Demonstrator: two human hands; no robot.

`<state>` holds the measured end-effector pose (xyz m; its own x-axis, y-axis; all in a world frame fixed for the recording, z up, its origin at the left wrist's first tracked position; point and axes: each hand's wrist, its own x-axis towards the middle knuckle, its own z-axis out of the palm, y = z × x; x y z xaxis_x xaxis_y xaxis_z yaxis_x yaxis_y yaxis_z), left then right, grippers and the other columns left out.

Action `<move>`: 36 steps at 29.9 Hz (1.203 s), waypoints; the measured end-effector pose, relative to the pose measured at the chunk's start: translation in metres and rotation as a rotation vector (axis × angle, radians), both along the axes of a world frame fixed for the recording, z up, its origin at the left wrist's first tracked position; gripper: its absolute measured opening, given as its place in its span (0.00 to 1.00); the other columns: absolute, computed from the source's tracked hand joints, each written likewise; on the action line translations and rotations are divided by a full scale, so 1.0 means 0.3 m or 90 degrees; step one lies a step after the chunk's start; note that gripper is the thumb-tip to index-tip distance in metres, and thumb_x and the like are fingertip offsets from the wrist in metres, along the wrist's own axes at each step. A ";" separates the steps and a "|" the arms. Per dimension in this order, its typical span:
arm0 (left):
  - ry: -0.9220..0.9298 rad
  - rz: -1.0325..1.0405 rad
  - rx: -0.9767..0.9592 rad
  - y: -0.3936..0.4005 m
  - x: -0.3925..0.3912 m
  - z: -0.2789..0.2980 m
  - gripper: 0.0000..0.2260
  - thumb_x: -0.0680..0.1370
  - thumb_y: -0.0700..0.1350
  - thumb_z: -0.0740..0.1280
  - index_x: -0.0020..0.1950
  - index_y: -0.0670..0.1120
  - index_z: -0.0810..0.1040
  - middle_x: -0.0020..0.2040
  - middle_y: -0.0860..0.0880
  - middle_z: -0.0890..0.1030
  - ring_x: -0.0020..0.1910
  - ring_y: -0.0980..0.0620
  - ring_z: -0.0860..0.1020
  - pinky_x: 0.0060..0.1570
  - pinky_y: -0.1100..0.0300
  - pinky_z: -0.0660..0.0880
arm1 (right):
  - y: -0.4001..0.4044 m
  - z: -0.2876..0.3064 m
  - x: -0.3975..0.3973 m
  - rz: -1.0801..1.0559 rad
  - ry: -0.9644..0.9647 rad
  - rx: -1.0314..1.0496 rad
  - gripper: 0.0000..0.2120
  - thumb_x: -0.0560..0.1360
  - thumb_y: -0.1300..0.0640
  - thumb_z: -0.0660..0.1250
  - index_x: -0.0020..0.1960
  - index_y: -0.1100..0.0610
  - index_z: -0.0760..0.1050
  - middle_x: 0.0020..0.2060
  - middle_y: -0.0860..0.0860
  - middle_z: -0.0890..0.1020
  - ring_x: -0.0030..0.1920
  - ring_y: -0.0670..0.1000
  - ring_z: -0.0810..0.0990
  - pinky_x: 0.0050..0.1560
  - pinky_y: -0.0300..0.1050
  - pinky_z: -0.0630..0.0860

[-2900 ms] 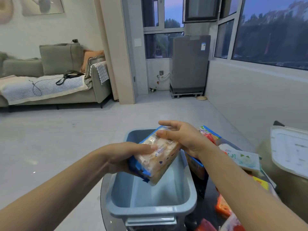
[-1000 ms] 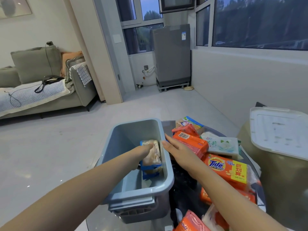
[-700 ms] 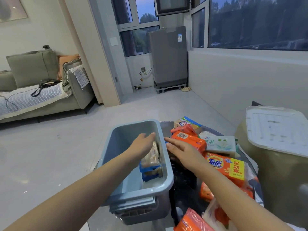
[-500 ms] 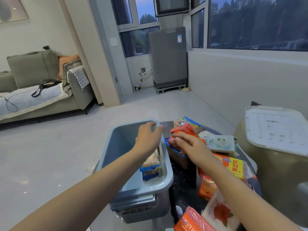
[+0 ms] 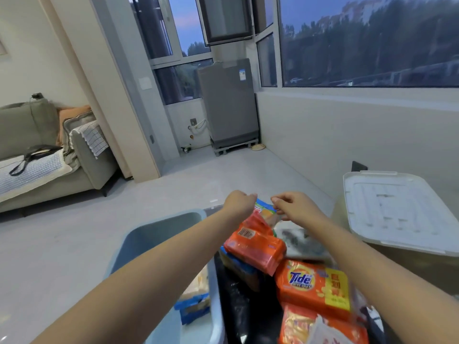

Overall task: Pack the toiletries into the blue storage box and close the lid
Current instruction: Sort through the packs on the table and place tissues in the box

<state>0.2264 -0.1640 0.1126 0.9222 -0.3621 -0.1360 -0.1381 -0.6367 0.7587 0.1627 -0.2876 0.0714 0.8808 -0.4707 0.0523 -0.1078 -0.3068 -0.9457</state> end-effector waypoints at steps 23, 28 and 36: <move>0.110 0.049 0.064 -0.188 0.318 -0.125 0.13 0.73 0.42 0.72 0.51 0.37 0.75 0.41 0.41 0.76 0.35 0.48 0.75 0.44 0.55 0.76 | -0.127 -0.076 0.342 0.000 0.292 0.052 0.16 0.76 0.58 0.65 0.62 0.61 0.74 0.55 0.62 0.80 0.51 0.62 0.80 0.50 0.58 0.79; 0.084 0.091 -0.136 -0.133 0.255 -0.023 0.11 0.71 0.40 0.74 0.50 0.37 0.79 0.48 0.40 0.83 0.35 0.50 0.77 0.27 0.61 0.69 | -0.098 0.064 0.250 -0.067 0.115 0.098 0.17 0.74 0.59 0.68 0.62 0.54 0.76 0.49 0.58 0.83 0.47 0.58 0.83 0.49 0.55 0.81; 0.126 0.078 -0.431 0.087 0.069 0.146 0.04 0.76 0.40 0.68 0.47 0.48 0.80 0.43 0.49 0.85 0.39 0.52 0.83 0.40 0.59 0.79 | 0.103 0.256 0.079 -0.042 -0.036 0.170 0.16 0.74 0.58 0.68 0.61 0.56 0.77 0.48 0.57 0.84 0.45 0.55 0.84 0.46 0.54 0.82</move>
